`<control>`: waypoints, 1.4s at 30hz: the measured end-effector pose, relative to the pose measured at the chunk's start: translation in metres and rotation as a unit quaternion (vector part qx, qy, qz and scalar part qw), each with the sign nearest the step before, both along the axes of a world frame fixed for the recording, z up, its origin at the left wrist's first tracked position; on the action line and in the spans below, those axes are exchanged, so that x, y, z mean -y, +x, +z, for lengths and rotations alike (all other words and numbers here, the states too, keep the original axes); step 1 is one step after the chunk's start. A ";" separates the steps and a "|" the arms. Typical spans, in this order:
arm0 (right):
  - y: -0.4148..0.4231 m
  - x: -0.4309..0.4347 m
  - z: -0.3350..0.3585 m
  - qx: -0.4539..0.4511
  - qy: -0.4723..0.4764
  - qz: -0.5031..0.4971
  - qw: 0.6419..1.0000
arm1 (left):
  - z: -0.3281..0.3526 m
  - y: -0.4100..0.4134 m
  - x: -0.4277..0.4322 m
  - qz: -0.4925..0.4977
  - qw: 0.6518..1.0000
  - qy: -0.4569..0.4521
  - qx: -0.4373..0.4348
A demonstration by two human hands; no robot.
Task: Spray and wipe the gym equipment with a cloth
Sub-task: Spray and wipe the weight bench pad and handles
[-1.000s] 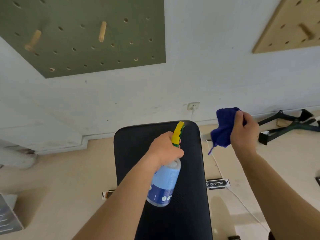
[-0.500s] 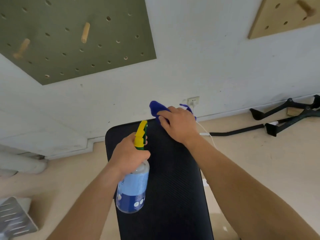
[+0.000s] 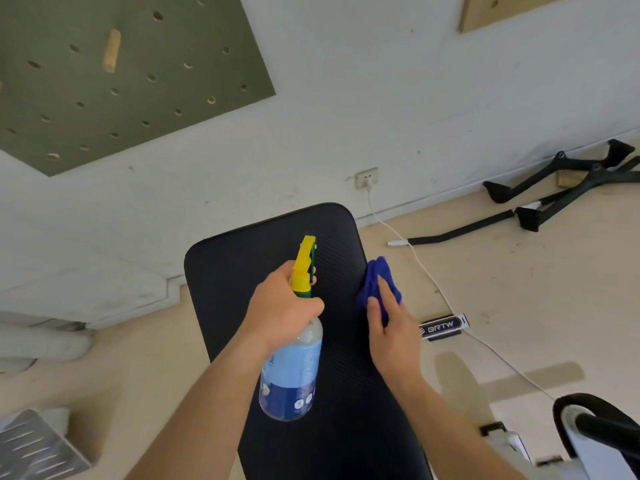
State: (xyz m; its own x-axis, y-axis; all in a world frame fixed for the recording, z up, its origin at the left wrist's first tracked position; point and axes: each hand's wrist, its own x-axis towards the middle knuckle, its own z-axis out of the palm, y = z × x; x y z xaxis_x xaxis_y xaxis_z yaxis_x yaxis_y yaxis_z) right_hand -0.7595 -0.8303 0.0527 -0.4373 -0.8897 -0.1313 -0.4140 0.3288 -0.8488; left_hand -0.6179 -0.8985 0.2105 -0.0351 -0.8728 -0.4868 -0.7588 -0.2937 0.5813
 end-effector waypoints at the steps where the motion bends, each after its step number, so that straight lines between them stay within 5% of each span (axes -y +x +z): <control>1: -0.006 0.005 0.001 0.004 0.002 0.003 1.000 | 0.000 -0.003 -0.003 -0.001 1.000 0.003 -0.003; 8: -0.008 0.096 0.040 -0.016 -0.020 0.030 0.999 | -0.007 -0.003 -0.024 0.027 0.999 0.001 -0.030; 12: -0.009 0.007 0.010 -0.069 0.041 0.044 0.996 | -0.011 -0.005 -0.036 0.016 0.999 -0.002 -0.033; 18: -0.044 -0.098 -0.002 -0.027 0.170 0.107 0.979 | -0.027 -0.029 -0.069 0.018 0.999 0.004 -0.027; 22: -0.079 -0.081 0.017 0.058 0.083 -0.021 0.995 | -0.041 -0.061 -0.086 0.046 0.998 0.008 -0.050; 26: -0.109 -0.045 0.028 0.104 0.036 -0.048 0.993 | -0.046 -0.097 -0.086 0.095 0.994 -0.029 -0.054; 38: -0.154 0.025 0.046 0.233 -0.064 -0.011 0.970 | -0.053 -0.160 -0.088 0.198 0.979 -0.032 0.022; 42: -0.121 0.076 0.054 0.247 -0.055 0.091 0.963 | -0.056 -0.154 -0.104 0.213 0.976 -0.039 0.008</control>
